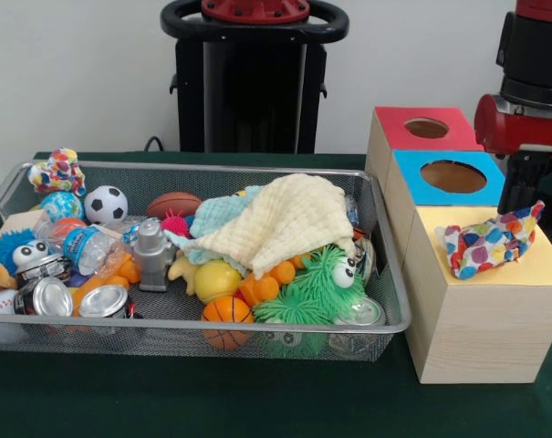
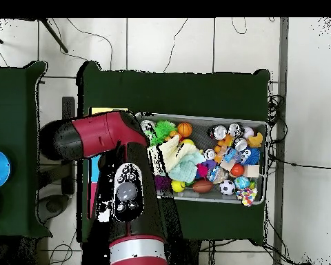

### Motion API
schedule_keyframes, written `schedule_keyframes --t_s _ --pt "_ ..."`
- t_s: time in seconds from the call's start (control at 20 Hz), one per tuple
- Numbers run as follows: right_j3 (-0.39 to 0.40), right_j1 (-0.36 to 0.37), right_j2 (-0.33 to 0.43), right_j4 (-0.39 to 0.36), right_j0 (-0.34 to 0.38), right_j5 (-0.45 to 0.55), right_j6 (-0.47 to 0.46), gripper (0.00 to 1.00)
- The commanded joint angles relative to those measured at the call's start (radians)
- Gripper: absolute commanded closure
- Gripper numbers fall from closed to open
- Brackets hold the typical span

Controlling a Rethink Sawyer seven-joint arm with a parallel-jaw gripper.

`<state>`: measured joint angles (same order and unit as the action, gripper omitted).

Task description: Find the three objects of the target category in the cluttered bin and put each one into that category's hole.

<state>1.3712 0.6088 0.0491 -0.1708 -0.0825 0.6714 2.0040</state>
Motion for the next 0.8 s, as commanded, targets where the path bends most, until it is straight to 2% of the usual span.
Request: schedule_keyframes --t_s 0.05,0.25,0.45,0.8 --pt "0.093 0.012 0.105 0.029 0.036 0.147 -0.046 1.0" --pt "0.106 0.055 0.11 0.037 0.041 0.194 -0.066 1.0" --pt "0.15 0.092 0.121 0.03 0.05 0.186 -0.081 1.0" --pt "0.143 0.093 0.151 0.015 0.072 0.186 -0.097 1.0"
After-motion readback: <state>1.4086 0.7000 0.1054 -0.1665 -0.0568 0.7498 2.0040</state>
